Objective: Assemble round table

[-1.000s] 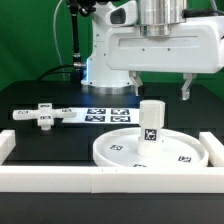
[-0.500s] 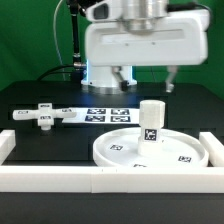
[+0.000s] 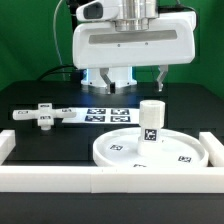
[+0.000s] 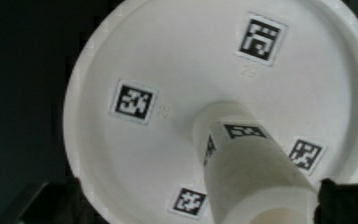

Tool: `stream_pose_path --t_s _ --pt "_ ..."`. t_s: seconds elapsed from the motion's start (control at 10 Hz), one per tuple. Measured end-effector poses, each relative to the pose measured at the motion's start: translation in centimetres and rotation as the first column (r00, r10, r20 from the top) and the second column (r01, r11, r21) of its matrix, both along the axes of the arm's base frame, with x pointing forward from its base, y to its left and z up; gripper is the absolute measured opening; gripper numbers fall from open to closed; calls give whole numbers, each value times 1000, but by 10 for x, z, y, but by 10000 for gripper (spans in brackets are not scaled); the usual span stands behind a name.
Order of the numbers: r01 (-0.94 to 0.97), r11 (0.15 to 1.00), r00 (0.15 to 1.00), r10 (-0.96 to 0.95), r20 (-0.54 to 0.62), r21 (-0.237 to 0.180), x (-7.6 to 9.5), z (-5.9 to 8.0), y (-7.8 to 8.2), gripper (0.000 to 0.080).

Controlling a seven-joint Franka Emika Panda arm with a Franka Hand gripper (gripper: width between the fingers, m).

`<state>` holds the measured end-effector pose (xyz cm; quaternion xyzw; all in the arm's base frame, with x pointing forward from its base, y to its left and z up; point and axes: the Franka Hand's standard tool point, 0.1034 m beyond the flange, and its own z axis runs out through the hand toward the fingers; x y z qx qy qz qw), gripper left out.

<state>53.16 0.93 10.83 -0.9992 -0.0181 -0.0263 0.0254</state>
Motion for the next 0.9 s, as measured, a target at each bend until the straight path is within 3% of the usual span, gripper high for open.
stream_pose_path --t_s 0.2,0.6,0.7,0.9 --pt "-319 945 947 320 2 -69 3 5 -8 648" --pt "-593 801 804 594 -12 -84 0 2 -15 648" --pt "-682 726 730 683 -27 -87 -5 0 -29 648" --pt "-737 672 675 736 -49 -73 -20 -5 -63 648"
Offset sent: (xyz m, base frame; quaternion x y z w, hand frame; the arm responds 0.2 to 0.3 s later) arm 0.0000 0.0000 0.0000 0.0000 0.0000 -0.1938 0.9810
